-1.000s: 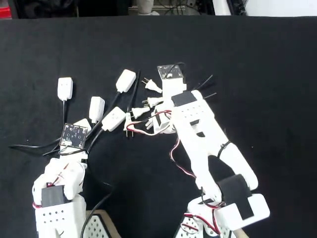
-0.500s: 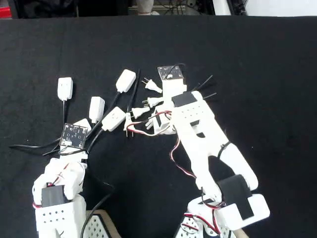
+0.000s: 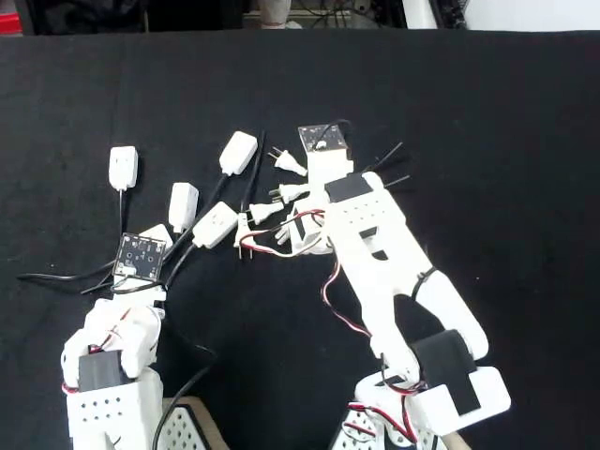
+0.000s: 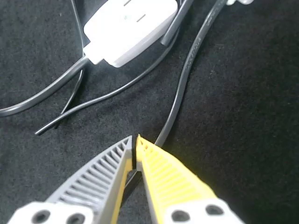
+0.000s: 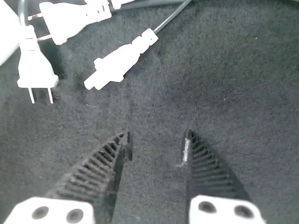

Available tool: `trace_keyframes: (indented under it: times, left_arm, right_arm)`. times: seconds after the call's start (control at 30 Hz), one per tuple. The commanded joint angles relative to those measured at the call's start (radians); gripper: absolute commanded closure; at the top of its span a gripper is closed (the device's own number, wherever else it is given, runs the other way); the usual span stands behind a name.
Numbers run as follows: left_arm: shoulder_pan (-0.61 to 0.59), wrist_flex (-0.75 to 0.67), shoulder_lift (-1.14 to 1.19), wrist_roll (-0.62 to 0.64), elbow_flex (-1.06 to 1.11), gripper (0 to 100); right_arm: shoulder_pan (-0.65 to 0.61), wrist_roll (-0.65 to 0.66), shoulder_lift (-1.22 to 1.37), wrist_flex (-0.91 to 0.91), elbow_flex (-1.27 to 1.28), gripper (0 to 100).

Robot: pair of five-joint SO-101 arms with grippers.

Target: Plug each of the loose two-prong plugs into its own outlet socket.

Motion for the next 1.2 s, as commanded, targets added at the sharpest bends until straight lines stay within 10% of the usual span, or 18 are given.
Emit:
trace_keyframes:
  times: [0.0, 0.37, 0.53, 1.17]
  left_arm:
    - [0.008, 0.005, -0.011, 0.008, 0.018, 97]
    - [0.008, 0.005, -0.011, 0.008, 0.018, 97]
    - [0.008, 0.005, -0.011, 0.008, 0.018, 97]
    - [0.015, 0.005, -0.005, 0.008, 0.018, 97]
  right_arm:
    - [-0.002, -0.005, -0.005, -0.002, 0.004, 81.7]
    - [0.086, -0.003, -0.013, -0.006, -0.005, 82.2]
    - [0.118, 0.063, 0.005, -0.009, -0.036, 98.9]
    - [0.255, 0.374, 0.174, -0.058, -0.114, 96.2]
